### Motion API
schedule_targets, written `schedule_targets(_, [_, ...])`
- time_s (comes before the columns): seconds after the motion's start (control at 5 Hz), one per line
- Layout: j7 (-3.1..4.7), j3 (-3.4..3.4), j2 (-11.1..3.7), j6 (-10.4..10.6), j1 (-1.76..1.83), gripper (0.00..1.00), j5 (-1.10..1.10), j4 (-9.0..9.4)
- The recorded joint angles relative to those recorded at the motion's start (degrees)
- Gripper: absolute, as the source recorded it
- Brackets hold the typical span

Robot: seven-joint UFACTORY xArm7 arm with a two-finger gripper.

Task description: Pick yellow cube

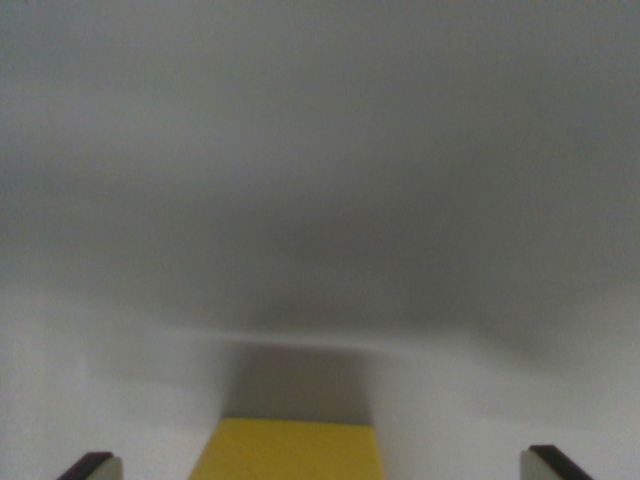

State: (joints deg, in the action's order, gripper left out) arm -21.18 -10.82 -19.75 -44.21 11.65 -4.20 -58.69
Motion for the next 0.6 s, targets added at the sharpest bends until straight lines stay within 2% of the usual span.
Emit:
schedule_targets(0.2, [0.00, 0.00, 0.00, 0.00, 0.00, 0.00, 0.00, 0.00])
schedule_targets(0.4, [-0.62, -0.30, -0.50, 1.31, 0.35, 0.00, -0.08, 0.89])
schedule_targets(0.6, [-0.62, -0.30, -0.50, 1.31, 0.35, 0.00, -0.08, 0.89])
